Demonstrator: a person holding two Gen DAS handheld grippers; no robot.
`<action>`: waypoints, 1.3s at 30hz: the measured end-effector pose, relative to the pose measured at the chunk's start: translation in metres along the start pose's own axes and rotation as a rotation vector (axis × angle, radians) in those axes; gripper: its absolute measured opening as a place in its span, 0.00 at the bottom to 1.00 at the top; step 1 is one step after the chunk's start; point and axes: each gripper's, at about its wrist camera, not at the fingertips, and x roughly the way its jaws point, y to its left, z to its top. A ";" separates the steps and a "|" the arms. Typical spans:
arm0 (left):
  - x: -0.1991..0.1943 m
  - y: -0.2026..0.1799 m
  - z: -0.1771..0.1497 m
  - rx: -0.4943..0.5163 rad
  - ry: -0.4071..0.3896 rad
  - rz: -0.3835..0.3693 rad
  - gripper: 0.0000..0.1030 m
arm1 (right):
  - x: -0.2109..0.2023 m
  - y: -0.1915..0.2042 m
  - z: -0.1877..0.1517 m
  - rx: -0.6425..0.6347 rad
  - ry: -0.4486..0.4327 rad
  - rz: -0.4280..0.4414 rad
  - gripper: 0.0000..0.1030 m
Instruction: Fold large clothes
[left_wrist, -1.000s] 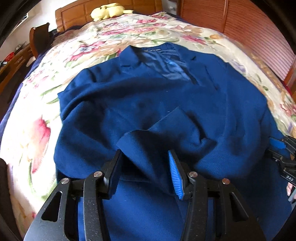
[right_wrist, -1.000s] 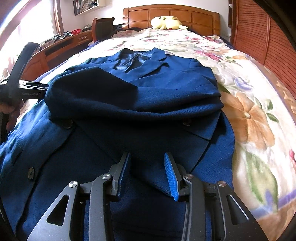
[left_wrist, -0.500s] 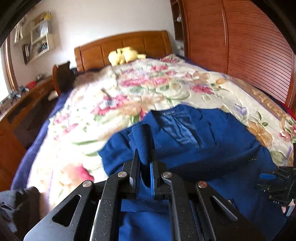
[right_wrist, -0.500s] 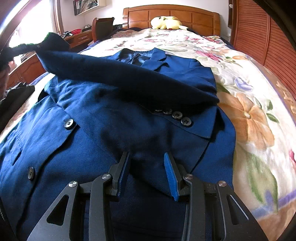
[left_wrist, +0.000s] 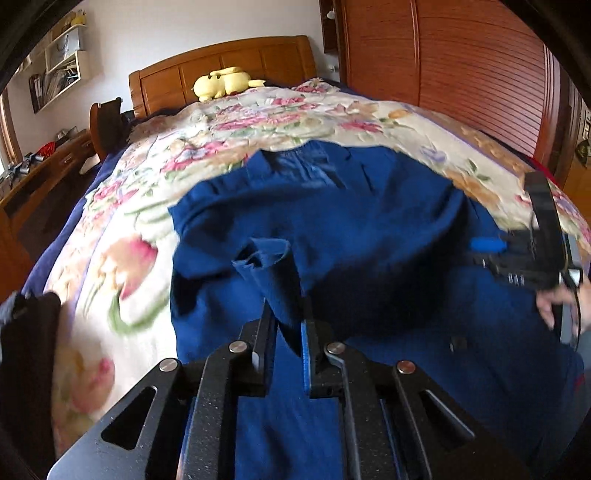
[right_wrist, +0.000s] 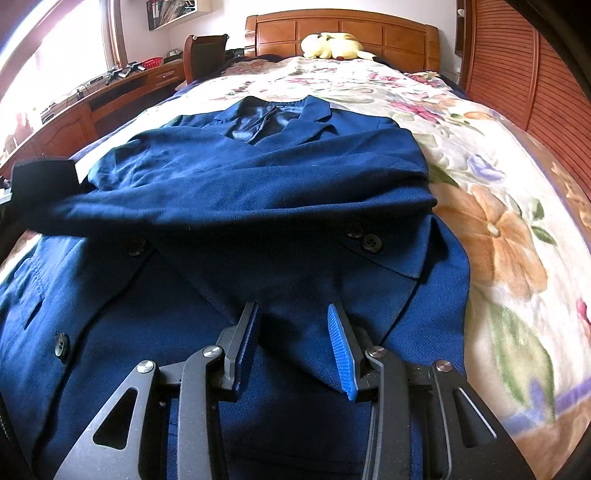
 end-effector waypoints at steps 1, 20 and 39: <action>-0.003 -0.001 -0.006 -0.006 0.001 -0.003 0.13 | 0.000 0.000 0.000 -0.001 0.000 -0.001 0.38; -0.018 0.025 -0.030 -0.063 0.055 -0.025 0.36 | 0.000 0.004 -0.001 -0.014 -0.008 -0.020 0.38; 0.074 0.052 -0.017 -0.072 0.255 -0.060 0.36 | 0.001 0.000 0.000 -0.008 -0.007 -0.010 0.39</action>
